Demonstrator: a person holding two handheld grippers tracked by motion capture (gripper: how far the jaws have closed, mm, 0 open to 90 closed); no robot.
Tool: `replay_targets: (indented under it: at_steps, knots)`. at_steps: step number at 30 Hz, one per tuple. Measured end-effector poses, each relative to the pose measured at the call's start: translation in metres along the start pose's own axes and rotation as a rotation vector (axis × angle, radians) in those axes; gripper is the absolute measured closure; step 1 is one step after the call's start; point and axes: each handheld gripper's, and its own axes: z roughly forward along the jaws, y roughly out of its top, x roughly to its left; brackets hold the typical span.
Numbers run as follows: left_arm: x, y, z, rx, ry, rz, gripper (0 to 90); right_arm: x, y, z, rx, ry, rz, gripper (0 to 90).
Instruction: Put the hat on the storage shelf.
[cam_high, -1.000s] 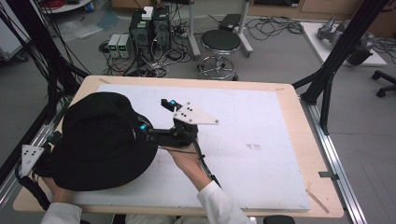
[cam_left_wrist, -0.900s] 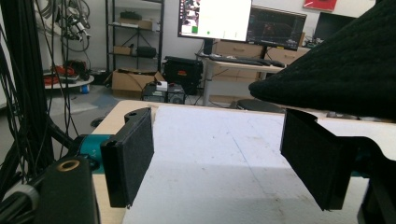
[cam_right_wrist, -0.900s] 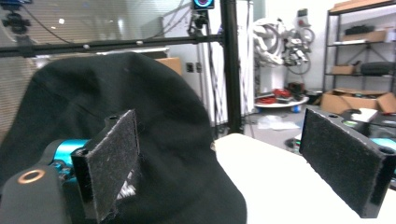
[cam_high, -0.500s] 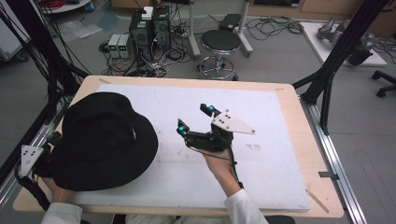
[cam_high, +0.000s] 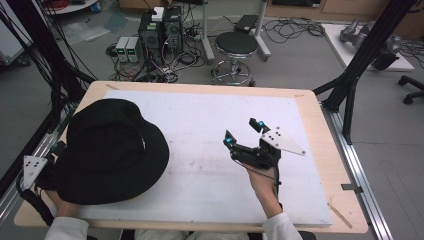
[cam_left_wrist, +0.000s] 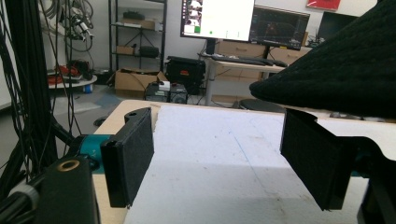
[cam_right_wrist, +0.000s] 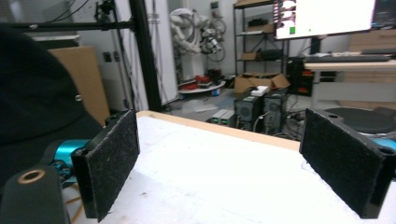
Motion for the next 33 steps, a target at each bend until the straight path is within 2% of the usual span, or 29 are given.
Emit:
replay_targets:
  at_steps: [6, 17, 21, 24, 27, 33]
  knots:
    - [0.0, 0.0, 0.001, 0.0, -0.002, -0.002, 26.1, -0.014, -0.005, -0.012, -0.007, -0.046, 0.013, 11.3]
    - [-0.001, 0.0, 0.002, -0.003, -0.005, -0.008, 26.1, -0.032, -0.013, -0.033, -0.019, -0.12, 0.045, 11.3]
    - [-0.001, -0.001, 0.003, -0.003, -0.007, -0.009, 26.1, -0.039, -0.02, -0.038, -0.011, -0.158, 0.031, 11.3]
    - [-0.001, -0.001, 0.002, -0.001, -0.007, -0.01, 26.1, -0.044, -0.023, -0.04, 0.015, -0.184, 0.043, 11.3]
    - [-0.001, -0.001, 0.003, -0.002, -0.008, -0.008, 26.1, -0.046, -0.023, -0.044, -0.013, -0.201, 0.037, 11.3]
    - [-0.001, -0.001, 0.003, -0.002, -0.009, -0.009, 26.1, -0.053, -0.031, -0.051, 0.008, -0.242, 0.044, 11.3]
